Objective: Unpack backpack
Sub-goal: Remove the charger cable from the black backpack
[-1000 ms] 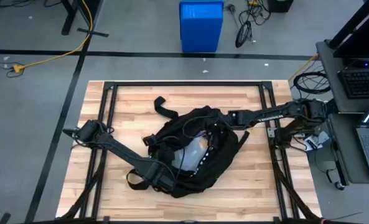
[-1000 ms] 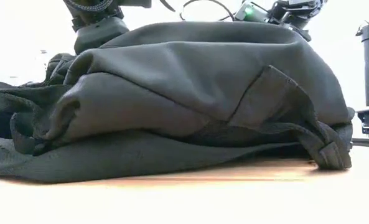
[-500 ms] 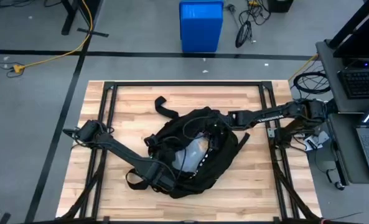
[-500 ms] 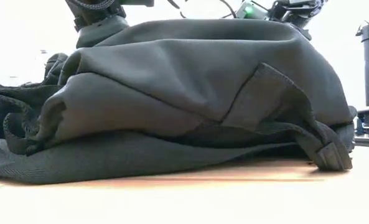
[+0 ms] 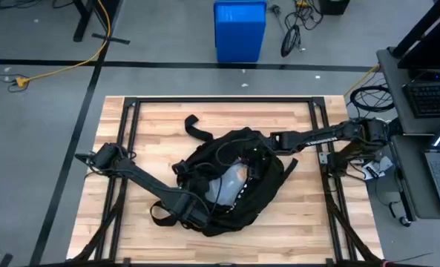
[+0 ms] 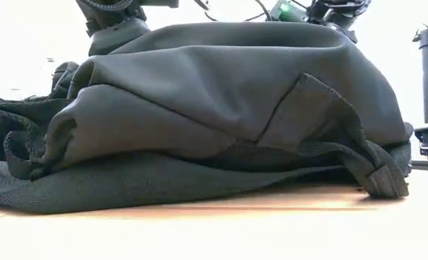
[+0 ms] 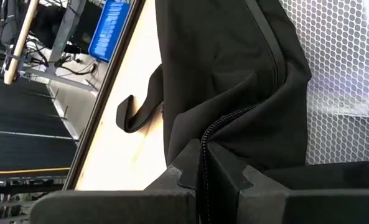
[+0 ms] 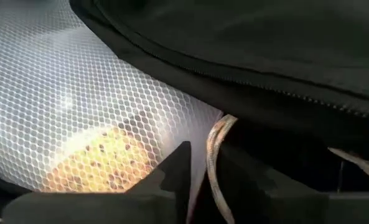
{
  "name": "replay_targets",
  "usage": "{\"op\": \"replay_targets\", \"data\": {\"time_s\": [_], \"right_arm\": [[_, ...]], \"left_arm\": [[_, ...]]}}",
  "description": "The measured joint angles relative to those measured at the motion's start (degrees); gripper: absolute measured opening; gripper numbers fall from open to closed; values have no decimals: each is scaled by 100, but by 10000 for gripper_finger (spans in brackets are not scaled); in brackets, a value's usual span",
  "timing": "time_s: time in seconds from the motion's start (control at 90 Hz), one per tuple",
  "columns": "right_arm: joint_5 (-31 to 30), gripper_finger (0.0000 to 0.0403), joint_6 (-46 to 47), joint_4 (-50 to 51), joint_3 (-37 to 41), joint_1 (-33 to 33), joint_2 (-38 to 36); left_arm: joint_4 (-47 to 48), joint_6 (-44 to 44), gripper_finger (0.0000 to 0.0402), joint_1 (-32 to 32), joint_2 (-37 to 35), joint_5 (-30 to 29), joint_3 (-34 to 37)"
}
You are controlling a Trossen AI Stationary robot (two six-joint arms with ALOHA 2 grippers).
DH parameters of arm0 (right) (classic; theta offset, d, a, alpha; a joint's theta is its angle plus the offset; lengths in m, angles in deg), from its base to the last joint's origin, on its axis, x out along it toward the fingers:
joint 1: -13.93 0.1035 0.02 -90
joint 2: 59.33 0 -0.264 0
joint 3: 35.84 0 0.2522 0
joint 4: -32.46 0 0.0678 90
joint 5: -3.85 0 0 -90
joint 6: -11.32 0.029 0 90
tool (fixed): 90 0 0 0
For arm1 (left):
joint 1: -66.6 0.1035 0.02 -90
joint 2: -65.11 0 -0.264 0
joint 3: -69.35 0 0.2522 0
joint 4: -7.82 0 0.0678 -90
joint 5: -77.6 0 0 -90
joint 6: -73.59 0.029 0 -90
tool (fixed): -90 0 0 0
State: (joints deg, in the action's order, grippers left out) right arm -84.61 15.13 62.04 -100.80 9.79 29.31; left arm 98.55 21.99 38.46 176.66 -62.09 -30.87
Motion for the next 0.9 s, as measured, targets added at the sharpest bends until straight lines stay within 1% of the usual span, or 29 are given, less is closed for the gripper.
{"op": "replay_targets", "data": {"time_s": [0.044,0.167,0.278,0.378,0.478,0.556,0.644,0.722,0.844,0.9], "right_arm": [[-75,95,8,-10,0,21,0],[-565,134,53,-29,5,101,0],[-636,164,18,-71,13,105,14],[-641,178,14,-96,13,105,79],[-629,179,35,-156,1,68,223],[-541,166,40,-212,-19,20,360],[-265,139,42,-227,-30,-34,499],[-81,100,22,-259,-35,-74,543],[63,24,25,-200,-33,-72,454],[92,10,23,-112,-44,-65,387]], "left_arm": [[0,0,8,0,0,-1,0],[0,0,8,0,0,-2,0],[-2,0,8,0,0,-2,0],[-9,0,8,2,0,-2,0],[-13,0,8,20,0,-2,0],[-22,0,8,33,0,-2,0],[-24,0,8,31,0,-2,0],[-24,0,8,33,2,-2,0],[-24,0,8,33,2,-2,0],[-23,0,8,33,2,-2,0]]}}
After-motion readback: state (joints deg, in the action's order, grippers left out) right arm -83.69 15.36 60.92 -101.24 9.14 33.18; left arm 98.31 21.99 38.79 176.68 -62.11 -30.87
